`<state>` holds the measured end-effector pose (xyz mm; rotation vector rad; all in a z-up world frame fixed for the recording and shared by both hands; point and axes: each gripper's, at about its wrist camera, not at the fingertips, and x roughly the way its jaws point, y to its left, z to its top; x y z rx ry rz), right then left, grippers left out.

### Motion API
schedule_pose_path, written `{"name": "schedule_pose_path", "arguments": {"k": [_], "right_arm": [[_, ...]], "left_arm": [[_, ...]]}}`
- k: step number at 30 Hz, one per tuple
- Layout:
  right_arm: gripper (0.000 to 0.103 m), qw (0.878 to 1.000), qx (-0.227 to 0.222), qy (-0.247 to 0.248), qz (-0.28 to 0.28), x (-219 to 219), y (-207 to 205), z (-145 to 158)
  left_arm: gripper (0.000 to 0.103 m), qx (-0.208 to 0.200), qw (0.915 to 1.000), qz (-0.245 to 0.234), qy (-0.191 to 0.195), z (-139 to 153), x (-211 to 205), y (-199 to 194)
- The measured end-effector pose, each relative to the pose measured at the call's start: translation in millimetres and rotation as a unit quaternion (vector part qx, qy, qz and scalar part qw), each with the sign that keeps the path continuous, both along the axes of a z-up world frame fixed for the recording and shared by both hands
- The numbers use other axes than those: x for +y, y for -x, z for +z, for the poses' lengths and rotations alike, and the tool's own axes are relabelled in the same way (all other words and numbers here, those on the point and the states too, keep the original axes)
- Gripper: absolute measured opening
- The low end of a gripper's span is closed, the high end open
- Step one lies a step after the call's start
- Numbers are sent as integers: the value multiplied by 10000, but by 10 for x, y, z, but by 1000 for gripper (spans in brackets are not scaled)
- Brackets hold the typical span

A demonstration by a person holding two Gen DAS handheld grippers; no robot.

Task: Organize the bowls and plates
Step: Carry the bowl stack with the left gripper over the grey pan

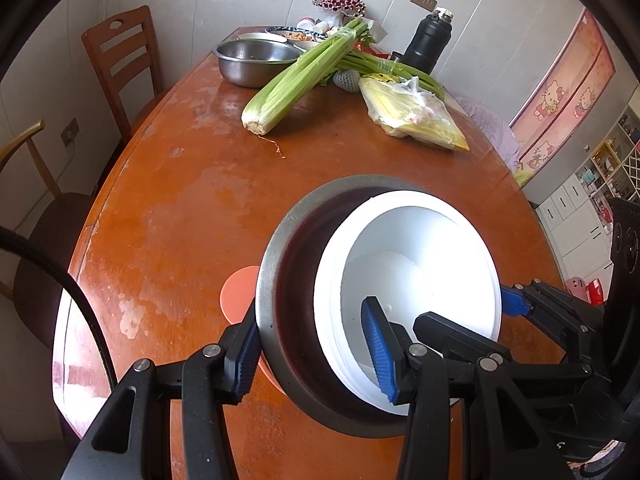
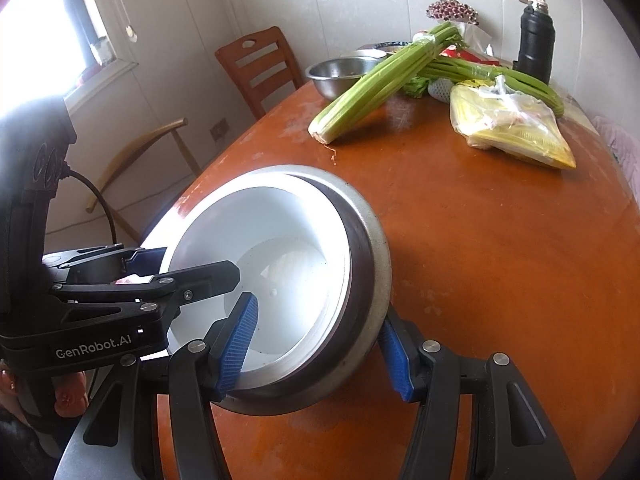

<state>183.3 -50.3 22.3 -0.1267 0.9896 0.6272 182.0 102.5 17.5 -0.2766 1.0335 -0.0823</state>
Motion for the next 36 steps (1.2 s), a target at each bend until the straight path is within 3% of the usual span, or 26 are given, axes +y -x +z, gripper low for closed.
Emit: {"name": "schedule_pose_path", "arguments": {"k": [15, 36], "right_arm": [[62, 9999, 65, 142, 9, 74, -55, -90], [61, 9995, 15, 315, -84, 77, -96, -162]], "left_arm": [[47, 90, 9999, 46, 126, -130, 39, -59], [48, 85, 9998, 118, -96, -220, -18, -135]]}}
